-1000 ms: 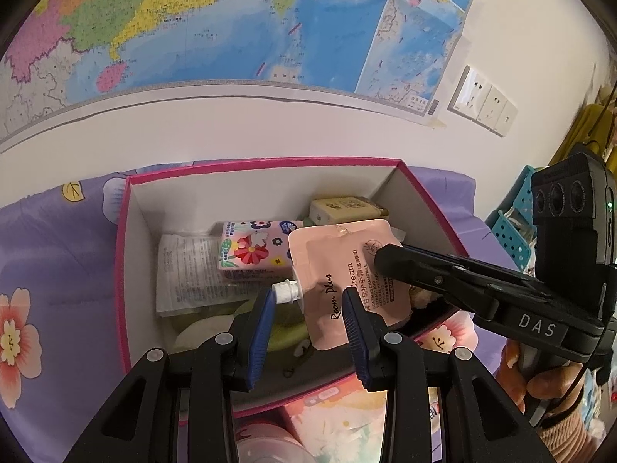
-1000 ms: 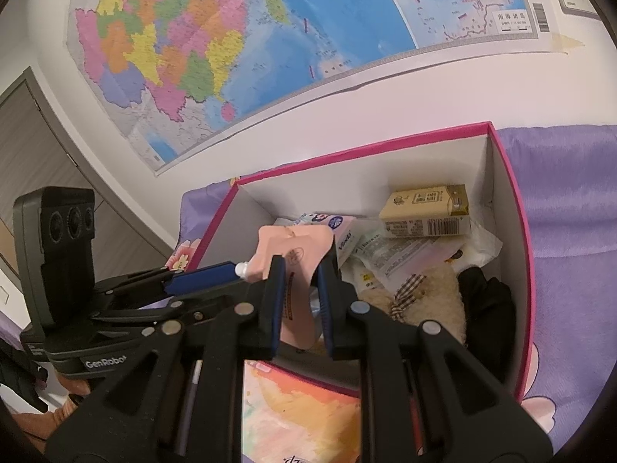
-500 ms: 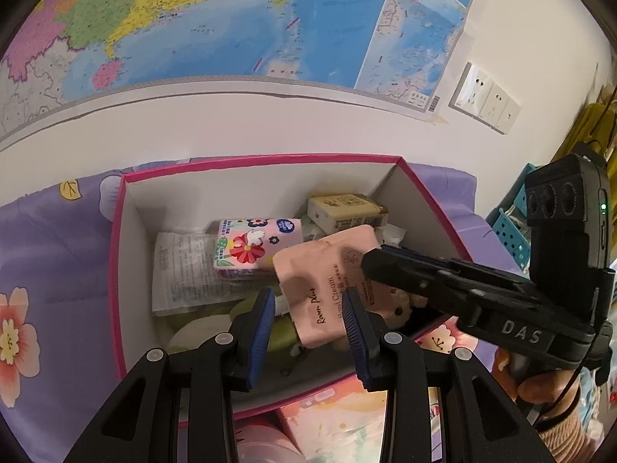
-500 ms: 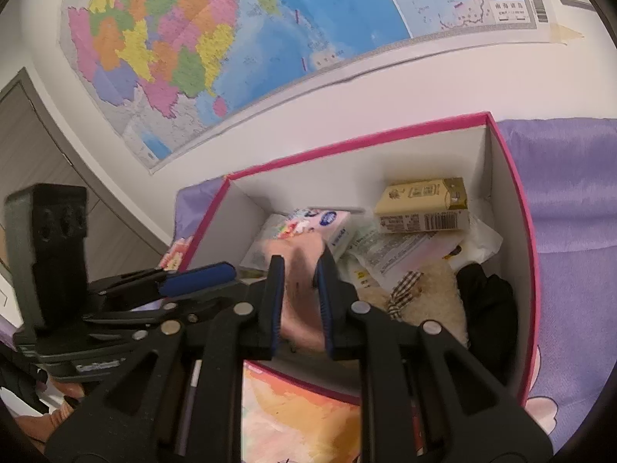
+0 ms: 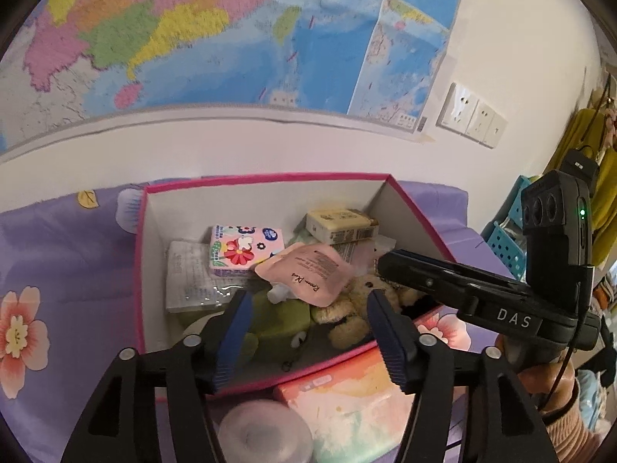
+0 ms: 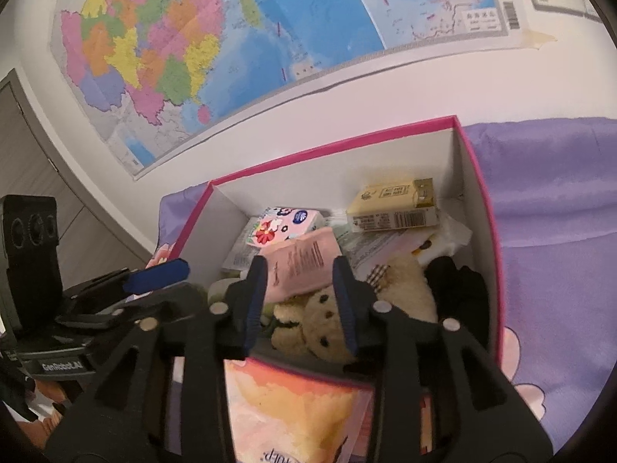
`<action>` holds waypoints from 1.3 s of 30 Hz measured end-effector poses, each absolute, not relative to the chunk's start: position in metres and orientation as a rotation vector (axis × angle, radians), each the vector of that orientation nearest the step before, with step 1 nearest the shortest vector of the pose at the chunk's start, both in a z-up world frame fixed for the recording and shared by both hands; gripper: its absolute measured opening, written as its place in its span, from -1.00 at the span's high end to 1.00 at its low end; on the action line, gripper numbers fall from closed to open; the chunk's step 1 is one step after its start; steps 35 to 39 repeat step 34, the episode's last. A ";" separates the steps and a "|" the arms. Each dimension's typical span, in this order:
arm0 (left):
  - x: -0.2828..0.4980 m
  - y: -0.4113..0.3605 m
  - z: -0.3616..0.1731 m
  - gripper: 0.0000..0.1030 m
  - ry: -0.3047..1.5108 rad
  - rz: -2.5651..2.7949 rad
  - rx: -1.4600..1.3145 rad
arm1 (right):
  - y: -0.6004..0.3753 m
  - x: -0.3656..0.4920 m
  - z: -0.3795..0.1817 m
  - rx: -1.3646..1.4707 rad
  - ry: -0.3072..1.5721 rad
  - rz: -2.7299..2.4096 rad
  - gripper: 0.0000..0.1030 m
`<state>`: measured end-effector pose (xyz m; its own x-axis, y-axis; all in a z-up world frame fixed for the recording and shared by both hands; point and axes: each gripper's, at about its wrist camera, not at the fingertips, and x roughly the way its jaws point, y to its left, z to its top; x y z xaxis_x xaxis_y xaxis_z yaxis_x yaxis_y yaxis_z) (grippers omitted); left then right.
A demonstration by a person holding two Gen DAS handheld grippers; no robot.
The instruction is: Organize soft objects
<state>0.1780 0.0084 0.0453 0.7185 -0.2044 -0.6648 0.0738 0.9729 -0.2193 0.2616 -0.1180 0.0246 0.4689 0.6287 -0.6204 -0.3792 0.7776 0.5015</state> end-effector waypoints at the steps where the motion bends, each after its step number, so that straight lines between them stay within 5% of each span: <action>1: 0.174 0.008 0.047 -0.34 0.745 -0.152 -0.179 | -0.120 0.258 0.027 0.308 0.877 0.628 0.20; 8: 0.135 0.007 0.063 -0.67 0.641 -0.113 -0.156 | -0.126 0.215 0.046 0.225 0.792 0.621 -0.18; 13: 0.101 0.011 0.066 -1.00 0.576 -0.067 -0.165 | -0.125 0.178 0.054 0.139 0.727 0.595 -0.63; 17: 0.081 0.012 0.058 -1.00 0.573 -0.012 -0.164 | -0.126 0.151 0.054 0.091 0.704 0.552 -0.81; 39: 0.043 -0.017 0.020 -1.00 0.670 0.066 -0.119 | -0.112 0.085 0.040 0.005 0.719 0.532 -0.83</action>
